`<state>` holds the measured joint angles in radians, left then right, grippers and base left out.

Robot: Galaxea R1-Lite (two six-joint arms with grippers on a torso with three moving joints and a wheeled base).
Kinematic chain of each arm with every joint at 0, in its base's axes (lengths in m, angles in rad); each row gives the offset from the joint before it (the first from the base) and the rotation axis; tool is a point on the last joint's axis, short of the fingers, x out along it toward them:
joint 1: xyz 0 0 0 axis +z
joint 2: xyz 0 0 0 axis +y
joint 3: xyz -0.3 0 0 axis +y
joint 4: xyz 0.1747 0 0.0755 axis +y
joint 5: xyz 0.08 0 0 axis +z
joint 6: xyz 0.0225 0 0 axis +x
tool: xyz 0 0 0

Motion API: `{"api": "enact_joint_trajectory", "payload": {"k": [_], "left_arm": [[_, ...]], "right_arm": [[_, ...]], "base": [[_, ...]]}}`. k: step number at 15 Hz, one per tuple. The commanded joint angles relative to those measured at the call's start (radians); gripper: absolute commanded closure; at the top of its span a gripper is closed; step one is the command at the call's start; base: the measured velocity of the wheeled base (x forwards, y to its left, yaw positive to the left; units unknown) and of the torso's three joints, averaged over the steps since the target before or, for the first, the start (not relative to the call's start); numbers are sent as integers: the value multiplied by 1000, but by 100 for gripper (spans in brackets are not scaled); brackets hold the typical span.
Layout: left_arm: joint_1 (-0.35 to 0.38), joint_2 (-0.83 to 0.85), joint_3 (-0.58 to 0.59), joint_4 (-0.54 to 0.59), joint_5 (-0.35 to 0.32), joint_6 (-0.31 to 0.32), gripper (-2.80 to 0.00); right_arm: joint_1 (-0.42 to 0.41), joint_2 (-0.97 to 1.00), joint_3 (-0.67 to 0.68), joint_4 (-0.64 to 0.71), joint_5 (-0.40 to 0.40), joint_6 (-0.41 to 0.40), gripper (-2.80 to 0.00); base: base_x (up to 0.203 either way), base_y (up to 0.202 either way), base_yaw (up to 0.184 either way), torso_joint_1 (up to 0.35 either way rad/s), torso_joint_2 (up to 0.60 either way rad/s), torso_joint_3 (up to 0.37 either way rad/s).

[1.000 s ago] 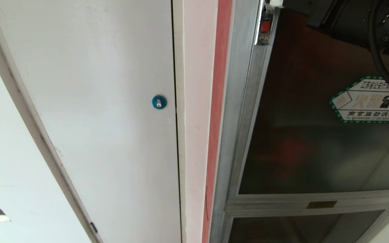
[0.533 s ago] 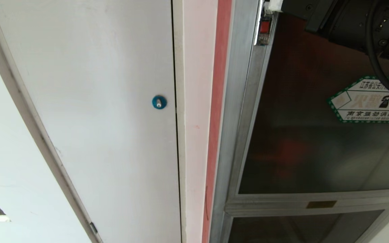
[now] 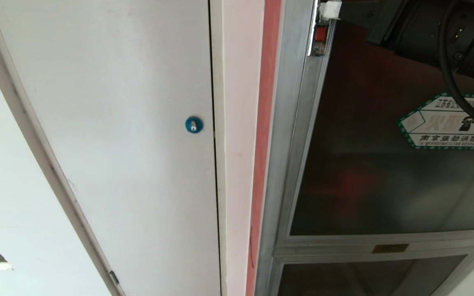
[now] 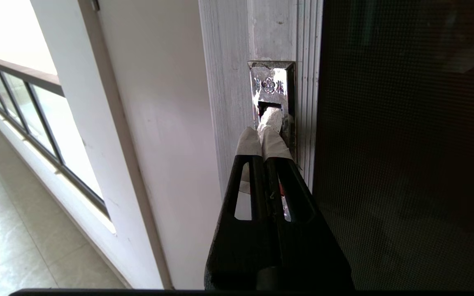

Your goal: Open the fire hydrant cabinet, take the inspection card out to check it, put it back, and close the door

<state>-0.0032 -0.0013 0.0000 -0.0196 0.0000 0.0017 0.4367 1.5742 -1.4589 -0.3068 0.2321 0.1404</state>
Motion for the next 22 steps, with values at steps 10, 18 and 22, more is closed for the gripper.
{"api": "enact_joint_trajectory", "payload": {"k": [10,18,22], "left_arm": [[0,1,11,0,0,0,0],[0,1,12,0,0,0,0],[0,1,11,0,0,0,0]], "right_arm": [[-16,54,-21,-3,-16,1,0],[9,-82,108,-5,-7,2,0],[59,-176,160,-3,-12,1,0]], "base": [[0,0,0,0,0,0],[0,0,0,0,0,0],[0,0,0,0,0,0]]}}
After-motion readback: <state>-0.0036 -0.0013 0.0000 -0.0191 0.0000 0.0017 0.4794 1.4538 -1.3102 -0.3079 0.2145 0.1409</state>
